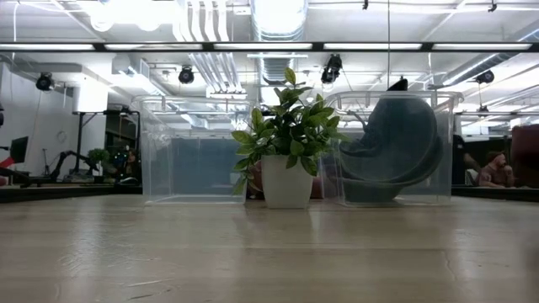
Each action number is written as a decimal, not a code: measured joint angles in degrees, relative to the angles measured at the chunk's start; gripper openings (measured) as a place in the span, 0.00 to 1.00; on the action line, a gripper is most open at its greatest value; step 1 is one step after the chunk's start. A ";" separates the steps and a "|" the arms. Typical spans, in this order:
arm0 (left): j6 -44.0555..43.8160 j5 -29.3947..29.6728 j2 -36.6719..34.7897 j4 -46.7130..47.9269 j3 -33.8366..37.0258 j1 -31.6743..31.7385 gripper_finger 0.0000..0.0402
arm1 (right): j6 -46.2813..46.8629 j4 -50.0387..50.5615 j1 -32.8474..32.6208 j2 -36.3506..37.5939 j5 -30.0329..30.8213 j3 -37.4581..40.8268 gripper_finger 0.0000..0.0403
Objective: Pick & Place hat
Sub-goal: Put the right red cap into the left transparent bin, then put the bottom right red cap into the left transparent bin
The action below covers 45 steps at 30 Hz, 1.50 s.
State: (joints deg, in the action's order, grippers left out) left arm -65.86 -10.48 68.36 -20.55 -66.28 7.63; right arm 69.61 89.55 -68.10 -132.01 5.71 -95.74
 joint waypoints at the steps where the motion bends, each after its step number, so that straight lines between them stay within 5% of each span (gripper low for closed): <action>1: -0.28 0.00 0.00 -0.04 0.00 -0.07 0.47 | 0.22 -0.05 0.22 0.01 0.33 0.00 0.55; 9: -0.62 0.65 0.00 -0.42 0.00 -0.34 0.47 | 2.23 0.16 2.77 4.28 0.51 0.73 0.06; 18: -0.22 0.93 0.00 -0.44 0.00 -0.36 0.47 | 17.60 0.71 4.02 16.41 5.48 0.44 0.02; 22: -0.20 0.92 0.00 -0.42 0.00 -0.38 0.47 | 17.39 -0.06 3.50 19.20 8.43 0.54 0.02; 31: -0.17 -1.27 0.00 -0.42 0.00 -0.38 0.47 | 14.09 -5.55 2.85 20.56 12.06 0.79 0.08; 45: -0.95 -3.86 0.00 -0.39 0.00 -0.62 0.47 | 8.50 -6.52 1.64 18.35 9.26 1.35 0.58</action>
State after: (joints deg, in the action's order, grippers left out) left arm -66.81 -14.33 68.36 -20.94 -66.28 7.01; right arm 78.11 83.03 -66.46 -113.66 14.98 -94.39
